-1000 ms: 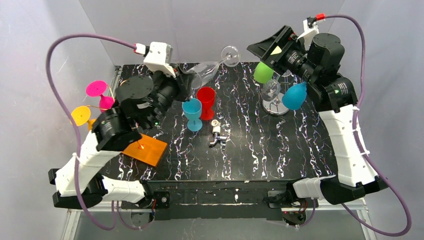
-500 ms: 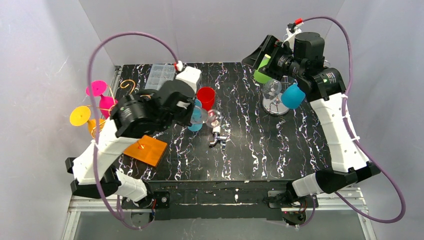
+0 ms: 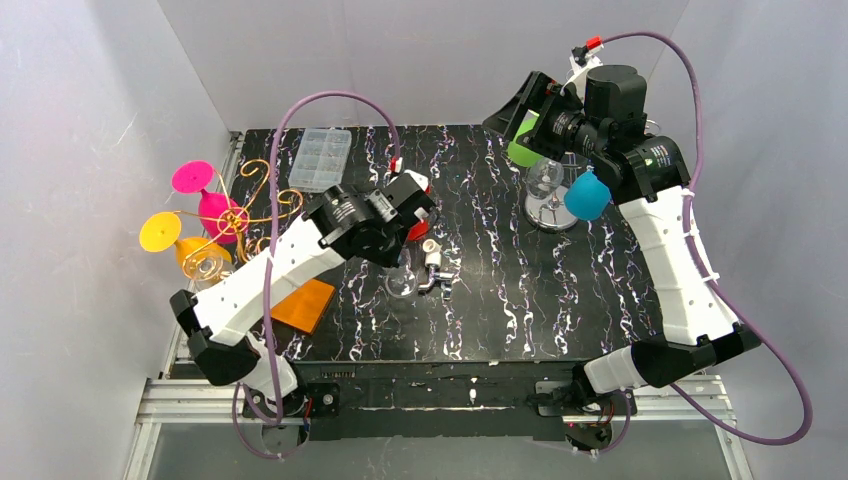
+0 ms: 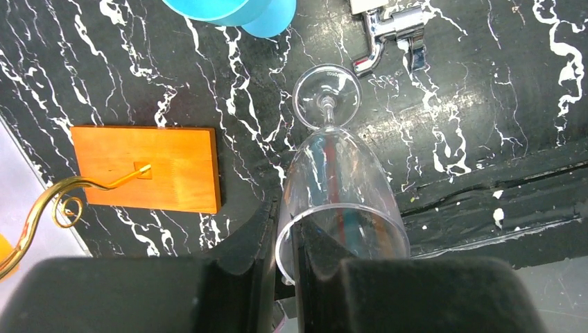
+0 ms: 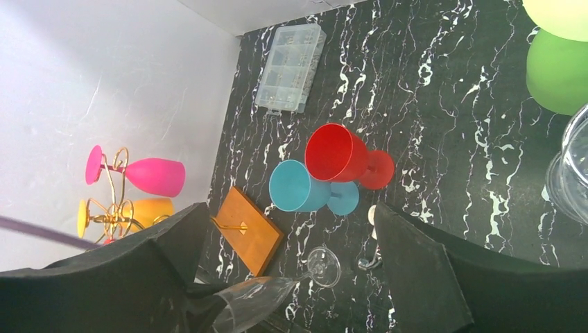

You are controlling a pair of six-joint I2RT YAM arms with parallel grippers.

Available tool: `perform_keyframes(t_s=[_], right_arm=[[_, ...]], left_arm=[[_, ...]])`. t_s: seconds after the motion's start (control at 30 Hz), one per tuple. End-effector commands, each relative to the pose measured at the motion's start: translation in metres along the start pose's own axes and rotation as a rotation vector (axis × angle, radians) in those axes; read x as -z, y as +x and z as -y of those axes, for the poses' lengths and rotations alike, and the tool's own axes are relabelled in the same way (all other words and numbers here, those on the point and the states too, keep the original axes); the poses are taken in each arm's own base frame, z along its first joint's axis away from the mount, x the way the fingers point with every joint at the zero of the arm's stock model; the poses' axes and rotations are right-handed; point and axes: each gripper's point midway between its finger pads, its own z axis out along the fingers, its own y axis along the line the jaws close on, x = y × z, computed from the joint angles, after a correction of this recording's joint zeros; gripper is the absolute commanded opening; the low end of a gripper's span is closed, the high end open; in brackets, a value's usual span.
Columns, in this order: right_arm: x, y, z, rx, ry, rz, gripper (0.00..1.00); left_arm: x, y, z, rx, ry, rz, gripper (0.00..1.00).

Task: Take the wine glass off the wine glass rack
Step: Place the wine glass at the center of the board.

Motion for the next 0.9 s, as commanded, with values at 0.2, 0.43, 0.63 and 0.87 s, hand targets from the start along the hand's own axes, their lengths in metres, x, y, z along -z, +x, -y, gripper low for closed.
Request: perform_keyframes(t_s=[0.2, 0.43, 0.63, 0.87], right_arm=[[0.011, -0.010, -0.010, 0.049, -0.029, 0.046, 0.98], [0.010, -0.008, -0.009, 0.054, -0.032, 0.040, 0.98], [0.010, -0.008, -0.009, 0.054, -0.030, 0.041, 0.98], [0.011, -0.010, -0.011, 0.053, -0.037, 0.044, 0.98]], left_arm=[[-0.064, 0.014, -0.001, 0.051, 0.025, -0.133, 0.00], [-0.082, 0.015, -0.009, 0.049, -0.011, -0.158, 0.00], [-0.082, 0.013, -0.011, 0.046, -0.016, -0.154, 0.05], [-0.080, 0.008, -0.013, 0.039, -0.019, -0.138, 0.23]])
